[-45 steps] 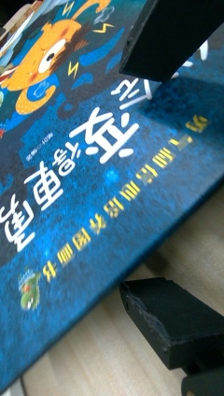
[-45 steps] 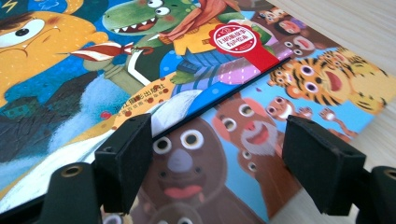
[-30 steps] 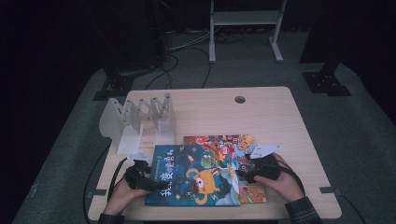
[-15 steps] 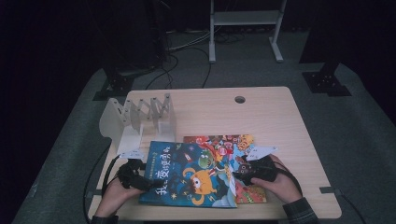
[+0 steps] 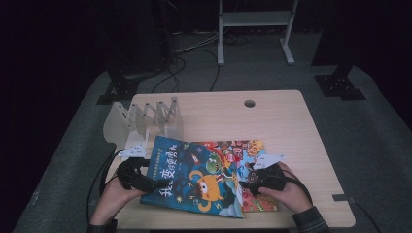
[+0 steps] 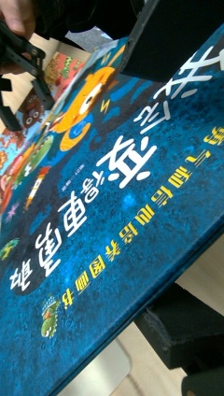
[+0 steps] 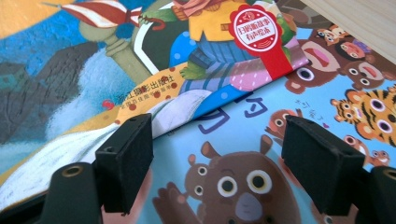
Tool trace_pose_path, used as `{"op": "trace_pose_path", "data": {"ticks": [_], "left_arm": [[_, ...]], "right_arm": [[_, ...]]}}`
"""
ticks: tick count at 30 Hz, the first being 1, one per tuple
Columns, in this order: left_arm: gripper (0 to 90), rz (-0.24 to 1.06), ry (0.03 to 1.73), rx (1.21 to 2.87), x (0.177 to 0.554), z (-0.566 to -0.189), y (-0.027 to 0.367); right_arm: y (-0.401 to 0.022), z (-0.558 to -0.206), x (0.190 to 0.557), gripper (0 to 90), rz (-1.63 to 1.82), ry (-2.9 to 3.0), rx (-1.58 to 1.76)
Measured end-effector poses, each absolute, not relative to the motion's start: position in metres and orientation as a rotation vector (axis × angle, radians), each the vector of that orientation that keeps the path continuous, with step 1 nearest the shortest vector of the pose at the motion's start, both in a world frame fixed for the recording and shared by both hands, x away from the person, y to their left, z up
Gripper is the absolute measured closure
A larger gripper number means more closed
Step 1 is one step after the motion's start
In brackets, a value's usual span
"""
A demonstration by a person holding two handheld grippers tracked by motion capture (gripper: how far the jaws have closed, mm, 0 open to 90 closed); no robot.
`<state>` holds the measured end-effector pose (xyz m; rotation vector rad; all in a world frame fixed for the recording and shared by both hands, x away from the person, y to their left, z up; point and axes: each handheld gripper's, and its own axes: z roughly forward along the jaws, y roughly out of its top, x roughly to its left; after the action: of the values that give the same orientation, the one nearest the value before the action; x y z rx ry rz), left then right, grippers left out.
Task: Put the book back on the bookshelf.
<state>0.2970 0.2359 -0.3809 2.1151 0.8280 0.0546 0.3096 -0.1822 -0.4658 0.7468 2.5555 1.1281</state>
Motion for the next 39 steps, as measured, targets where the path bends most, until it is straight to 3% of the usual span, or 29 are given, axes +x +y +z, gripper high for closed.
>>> {"op": "trace_pose_path", "data": {"ticks": [13,23,31,34,39], "left_arm": [[0.2,0.059,0.750,2.143,0.308,-0.335,0.227],[14.6,0.044,0.738,2.164,0.326,-0.313,0.227],[31.4,0.040,0.757,2.184,0.339,-0.299,0.229],[45.8,0.063,0.707,2.198,0.340,-0.293,0.229],[49.5,-0.002,0.702,2.218,0.345,-0.288,0.219]], "right_arm": [[-0.169,-0.466,0.303,23.4,1.148,2.591,0.706],[-0.159,-0.466,0.297,22.8,1.152,2.598,0.691],[-0.150,-0.466,0.293,20.6,1.152,2.608,0.692],[-0.148,-0.466,0.293,20.0,1.150,2.609,0.709],[-0.144,-0.466,0.291,19.5,1.143,2.611,0.729]]}}
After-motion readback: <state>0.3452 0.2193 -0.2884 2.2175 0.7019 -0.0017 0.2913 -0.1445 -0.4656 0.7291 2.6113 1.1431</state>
